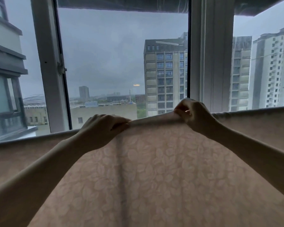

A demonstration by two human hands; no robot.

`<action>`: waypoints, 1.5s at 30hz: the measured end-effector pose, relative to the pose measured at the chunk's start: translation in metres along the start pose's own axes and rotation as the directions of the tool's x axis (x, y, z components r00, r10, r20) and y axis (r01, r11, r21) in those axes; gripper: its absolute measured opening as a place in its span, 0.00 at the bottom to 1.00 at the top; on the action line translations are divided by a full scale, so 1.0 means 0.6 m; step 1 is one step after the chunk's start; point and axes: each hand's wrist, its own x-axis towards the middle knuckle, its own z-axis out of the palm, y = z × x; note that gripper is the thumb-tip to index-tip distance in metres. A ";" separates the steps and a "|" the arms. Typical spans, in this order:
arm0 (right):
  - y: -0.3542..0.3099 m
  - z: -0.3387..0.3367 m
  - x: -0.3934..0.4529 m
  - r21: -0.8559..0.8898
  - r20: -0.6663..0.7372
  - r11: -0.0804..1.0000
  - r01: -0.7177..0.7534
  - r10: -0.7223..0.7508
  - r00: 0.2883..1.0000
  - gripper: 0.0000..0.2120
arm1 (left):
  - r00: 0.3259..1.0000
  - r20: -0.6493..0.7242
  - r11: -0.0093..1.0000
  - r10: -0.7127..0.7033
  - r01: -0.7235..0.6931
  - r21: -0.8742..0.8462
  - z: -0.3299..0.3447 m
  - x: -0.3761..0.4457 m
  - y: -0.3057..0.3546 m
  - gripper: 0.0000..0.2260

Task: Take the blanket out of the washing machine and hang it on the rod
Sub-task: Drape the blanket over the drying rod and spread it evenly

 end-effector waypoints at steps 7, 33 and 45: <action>0.027 -0.033 -0.012 0.034 0.055 0.999 -0.026 0.024 0.998 0.01 | 0.978 0.067 0.968 0.195 -0.203 0.147 0.009 0.022 0.041 0.21; 0.094 -0.063 -0.041 -0.263 -0.057 0.964 -0.035 0.021 0.998 0.03 | 0.981 0.025 0.979 0.195 -0.196 0.062 0.076 0.099 0.104 0.16; 0.122 -0.077 -0.057 -0.214 -0.127 0.975 -0.058 0.032 0.991 0.03 | 0.885 -0.261 0.896 0.386 -0.291 0.336 0.169 0.119 0.202 0.25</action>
